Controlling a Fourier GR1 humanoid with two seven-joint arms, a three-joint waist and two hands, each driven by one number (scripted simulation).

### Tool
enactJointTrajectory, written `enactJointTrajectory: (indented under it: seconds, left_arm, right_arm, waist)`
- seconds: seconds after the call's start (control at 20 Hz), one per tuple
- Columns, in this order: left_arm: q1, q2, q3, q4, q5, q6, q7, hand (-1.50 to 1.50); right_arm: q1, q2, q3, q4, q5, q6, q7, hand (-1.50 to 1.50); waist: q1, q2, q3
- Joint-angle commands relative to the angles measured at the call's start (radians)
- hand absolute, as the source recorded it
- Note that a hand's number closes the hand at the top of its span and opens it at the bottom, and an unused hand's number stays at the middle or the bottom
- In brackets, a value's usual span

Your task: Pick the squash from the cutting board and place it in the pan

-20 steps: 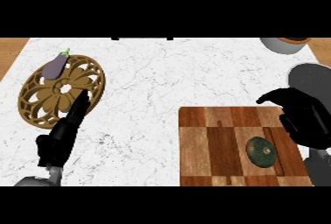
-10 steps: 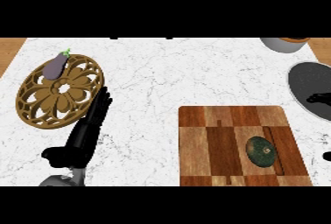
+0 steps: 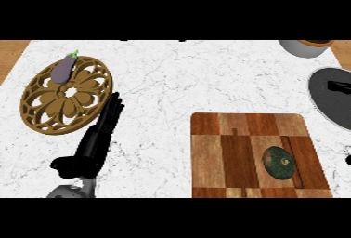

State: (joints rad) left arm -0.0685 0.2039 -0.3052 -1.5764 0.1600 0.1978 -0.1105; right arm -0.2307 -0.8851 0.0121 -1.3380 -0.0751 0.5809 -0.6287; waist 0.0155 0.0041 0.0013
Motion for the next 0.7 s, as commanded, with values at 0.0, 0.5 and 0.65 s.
enactJointTrajectory:
  seconds: [0.0, 0.5, 0.65]
  left_arm:
    - [0.026, -0.005, 0.005, 0.013, 0.009, -0.023, -0.04, 0.0]
    - [0.006, -0.001, 0.026, 0.013, 0.004, -0.035, -0.012, 0.0]
    - [0.039, -0.013, 0.026, 0.056, -0.018, -0.041, -0.079, 0.0]
  right_arm:
    - [-0.021, -0.046, 0.088, -0.048, 0.115, 0.09, -0.089, -1.5]
    - [-0.071, 0.021, 0.406, -0.132, 0.559, -0.145, -0.009, -1.5]
    - [0.013, 0.005, 0.413, -0.219, 0.627, -0.186, 0.055, -1.5]
  waist:
    - [-0.001, -0.002, -0.001]
    - [0.006, 0.0, -0.001]
    - [-0.017, -0.005, -0.002]
